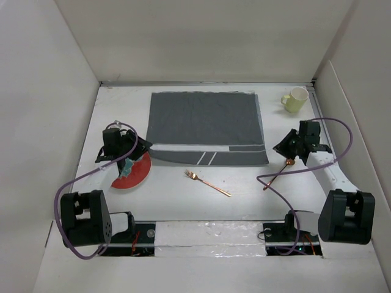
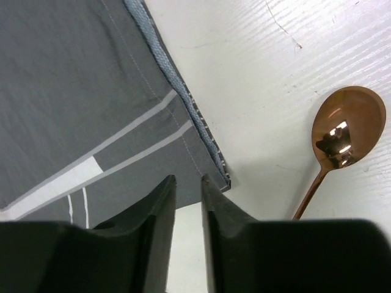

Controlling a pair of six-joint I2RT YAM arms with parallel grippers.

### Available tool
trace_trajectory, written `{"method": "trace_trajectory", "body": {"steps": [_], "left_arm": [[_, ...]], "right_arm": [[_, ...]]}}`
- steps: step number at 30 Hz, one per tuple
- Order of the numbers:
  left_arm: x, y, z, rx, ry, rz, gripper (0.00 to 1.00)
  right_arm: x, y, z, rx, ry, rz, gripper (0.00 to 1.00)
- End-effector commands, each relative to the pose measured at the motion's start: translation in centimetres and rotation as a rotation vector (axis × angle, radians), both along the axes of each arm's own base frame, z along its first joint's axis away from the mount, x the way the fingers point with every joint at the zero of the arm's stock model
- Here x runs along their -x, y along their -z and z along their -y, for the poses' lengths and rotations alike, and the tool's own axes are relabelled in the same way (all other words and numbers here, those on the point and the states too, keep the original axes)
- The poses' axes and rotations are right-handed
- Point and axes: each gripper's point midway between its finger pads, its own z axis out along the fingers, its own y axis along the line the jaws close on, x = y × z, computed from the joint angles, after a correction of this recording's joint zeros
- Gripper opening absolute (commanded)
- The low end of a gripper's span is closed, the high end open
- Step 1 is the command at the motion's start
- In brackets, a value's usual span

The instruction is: Set the dinner table for one person

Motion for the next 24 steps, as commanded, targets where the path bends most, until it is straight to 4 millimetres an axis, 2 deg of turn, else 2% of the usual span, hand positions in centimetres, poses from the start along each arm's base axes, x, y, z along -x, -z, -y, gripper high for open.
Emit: {"method": "trace_trajectory", "body": {"steps": [1, 3, 5, 7, 8, 9, 12, 13, 15, 16, 18, 19, 20, 22, 23, 24], "left_arm": [[0.3, -2.3, 0.0, -0.010, 0.019, 0.061, 0.34], [-0.3, -3.8, -0.4, -0.040, 0.008, 0.099, 0.27], [-0.5, -4.9, -1.5, -0.110, -0.011, 0.117, 0.18], [-1.3, -7.1, -3.0, -0.205, -0.065, 0.156, 0.14], [-1.1, -7.2, -2.6, -0.264, -0.037, 0.147, 0.14], [-1.5, -8.4, -2.5, -0.295, -0.036, 0.169, 0.14], [-1.8, -8.6, -2.2, -0.322, -0.035, 0.178, 0.14], [-1.8, -8.7, -1.9, -0.310, -0.021, 0.184, 0.14], [-2.2, -9.0, -1.6, -0.301, -0.014, 0.196, 0.15], [-2.3, -8.7, -1.5, -0.297, -0.006, 0.185, 0.16], [-2.5, -8.6, -1.2, -0.299, 0.021, 0.179, 0.19], [-2.5, -7.7, -1.0, -0.296, 0.040, 0.148, 0.19], [-2.4, -7.3, -0.9, -0.294, 0.053, 0.127, 0.20], [-2.2, -6.5, -0.8, -0.295, 0.066, 0.102, 0.22], [-2.0, -6.2, -0.8, -0.292, 0.065, 0.095, 0.22], [-1.6, -5.6, -0.8, -0.291, 0.066, 0.081, 0.23]], "right_arm": [[-0.7, -2.3, -0.2, 0.038, -0.029, 0.053, 0.22], [-0.3, -2.1, -1.1, 0.053, -0.069, 0.042, 0.00], [0.1, -2.0, -3.1, 0.050, -0.154, 0.040, 0.00], [0.4, -1.9, -4.7, 0.053, -0.207, 0.042, 0.00], [0.5, -2.1, -5.6, 0.056, -0.240, 0.056, 0.00], [1.0, -2.2, -7.8, 0.054, -0.314, 0.067, 0.00], [1.5, -2.2, -11.9, 0.029, -0.444, 0.081, 0.00], [2.4, -2.0, -14.5, 0.027, -0.523, 0.083, 0.00], [2.1, -2.4, -17.1, 0.036, -0.583, 0.099, 0.00], [2.7, -0.9, -19.1, 0.052, -0.638, 0.054, 0.00], [3.0, 0.3, -20.9, 0.083, -0.684, 0.010, 0.00], [2.1, 1.2, -22.0, 0.113, -0.691, -0.014, 0.00], [2.9, 1.8, -23.7, 0.130, -0.737, -0.025, 0.00], [2.7, 2.2, -25.4, 0.149, -0.756, -0.027, 0.00], [3.5, 3.4, -26.6, 0.155, -0.784, -0.050, 0.00], [3.7, 3.7, -27.3, 0.155, -0.797, -0.053, 0.00]]}}
